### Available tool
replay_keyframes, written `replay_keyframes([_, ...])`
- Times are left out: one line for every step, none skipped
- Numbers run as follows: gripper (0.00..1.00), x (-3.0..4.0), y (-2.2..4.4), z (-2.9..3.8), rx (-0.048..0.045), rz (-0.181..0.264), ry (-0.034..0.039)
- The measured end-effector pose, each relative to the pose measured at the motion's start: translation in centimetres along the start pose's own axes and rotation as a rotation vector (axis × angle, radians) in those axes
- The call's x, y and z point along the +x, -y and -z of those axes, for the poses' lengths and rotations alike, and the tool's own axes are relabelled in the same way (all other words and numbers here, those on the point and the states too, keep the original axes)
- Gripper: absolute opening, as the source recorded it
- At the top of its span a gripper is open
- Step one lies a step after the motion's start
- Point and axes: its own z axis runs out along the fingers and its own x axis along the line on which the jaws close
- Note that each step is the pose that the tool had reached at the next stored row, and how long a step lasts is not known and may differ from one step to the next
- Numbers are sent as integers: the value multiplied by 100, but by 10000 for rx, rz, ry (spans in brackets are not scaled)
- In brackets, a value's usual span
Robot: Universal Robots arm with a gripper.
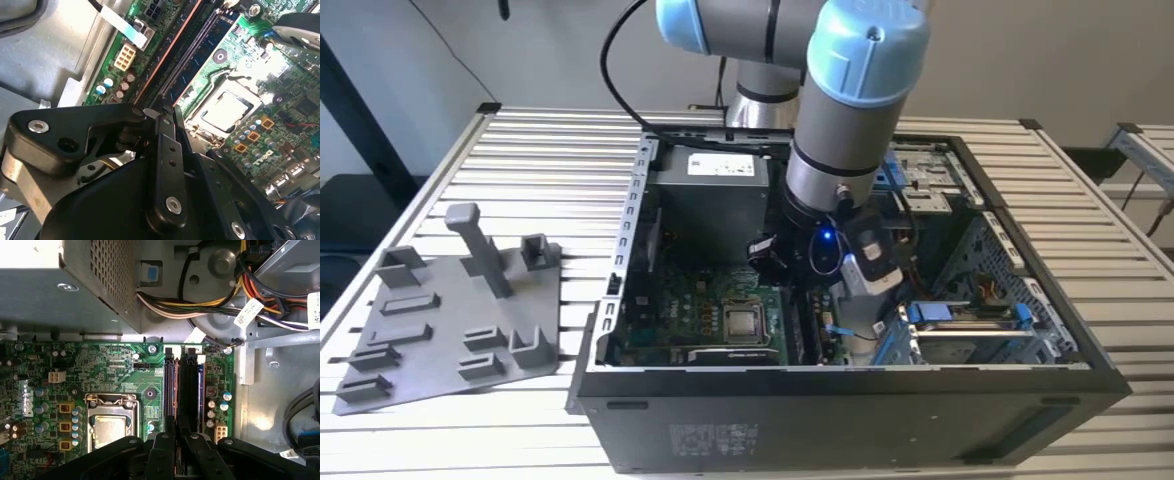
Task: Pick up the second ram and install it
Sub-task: 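Insert the second ram into the second slot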
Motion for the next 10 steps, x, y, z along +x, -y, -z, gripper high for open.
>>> replay_keyframes([14, -1, 0, -1, 2, 2, -1])
replay_keyframes([14, -1, -1, -7, -4, 3, 0])
replay_keyframes([14, -3, -1, -14, -3, 5, 0])
replay_keyframes([14, -5, 0, -21, -3, 5, -1])
replay_keyframes([14, -7, 1, -25, -2, 4, -2])
replay_keyframes([14, -10, 1, -27, 0, 4, -7])
replay_keyframes([14, -14, 1, -28, 2, 3, -12])
replay_keyframes([14, -17, 1, -30, 3, 3, -18])
replay_keyframes([14, -18, 1, -31, 3, 3, -19])
replay_keyframes([14, -18, 1, -31, 3, 1, -20])
